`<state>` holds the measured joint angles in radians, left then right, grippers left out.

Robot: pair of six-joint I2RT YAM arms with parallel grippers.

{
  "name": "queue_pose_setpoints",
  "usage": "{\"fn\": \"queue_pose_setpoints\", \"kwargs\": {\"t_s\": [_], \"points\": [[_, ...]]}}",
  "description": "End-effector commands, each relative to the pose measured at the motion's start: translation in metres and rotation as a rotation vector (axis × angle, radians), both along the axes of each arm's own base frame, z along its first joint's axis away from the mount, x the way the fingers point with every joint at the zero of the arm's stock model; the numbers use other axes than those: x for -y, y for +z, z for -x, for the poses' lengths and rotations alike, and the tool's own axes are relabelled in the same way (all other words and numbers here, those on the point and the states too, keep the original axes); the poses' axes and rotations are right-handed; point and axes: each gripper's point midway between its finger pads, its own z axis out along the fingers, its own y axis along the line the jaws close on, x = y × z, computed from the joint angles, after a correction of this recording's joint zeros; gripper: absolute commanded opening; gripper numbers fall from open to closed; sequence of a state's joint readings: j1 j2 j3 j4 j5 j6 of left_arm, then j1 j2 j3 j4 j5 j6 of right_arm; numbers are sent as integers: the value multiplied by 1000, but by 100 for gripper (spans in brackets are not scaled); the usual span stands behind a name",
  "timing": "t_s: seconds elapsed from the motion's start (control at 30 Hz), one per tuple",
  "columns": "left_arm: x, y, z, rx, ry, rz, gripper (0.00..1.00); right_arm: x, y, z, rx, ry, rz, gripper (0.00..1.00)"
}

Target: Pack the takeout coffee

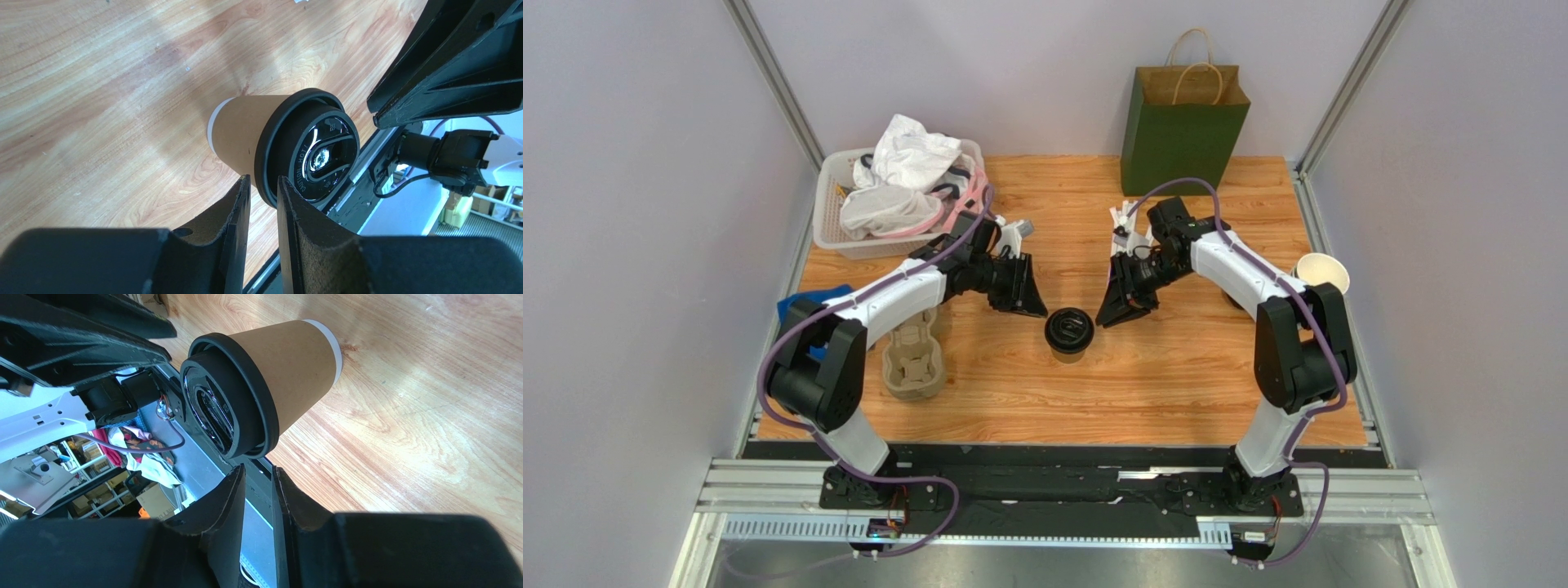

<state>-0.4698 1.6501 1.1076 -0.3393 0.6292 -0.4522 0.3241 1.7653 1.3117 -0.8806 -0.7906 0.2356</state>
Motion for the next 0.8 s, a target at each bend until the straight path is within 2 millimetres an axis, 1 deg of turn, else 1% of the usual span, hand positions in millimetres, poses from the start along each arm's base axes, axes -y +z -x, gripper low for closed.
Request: {"fn": "queue_pose_setpoints", "kwargs": {"t_s": [0.0, 0.2, 0.37, 0.57, 0.67, 0.77], "points": [[0, 0, 7, 28, -33, -13, 31, -6, 4, -12, 31, -9, -11, 25], [-1, -4, 11, 10, -37, -15, 31, -12, -2, -16, 23, -7, -15, 24], [0, -8, 16, -3, -50, -16, 31, -19, -3, -18, 27, -1, -20, 24], [1, -8, 19, 12, -62, -15, 31, -20, -7, -18, 19, -7, -20, 23], [1, -13, 19, 7, -65, -27, 30, -18, -10, -18, 13, -11, -9, 22], [1, -16, 16, 4, -62, -37, 26, -18, -13, -19, 13, -13, 2, 18]]}}
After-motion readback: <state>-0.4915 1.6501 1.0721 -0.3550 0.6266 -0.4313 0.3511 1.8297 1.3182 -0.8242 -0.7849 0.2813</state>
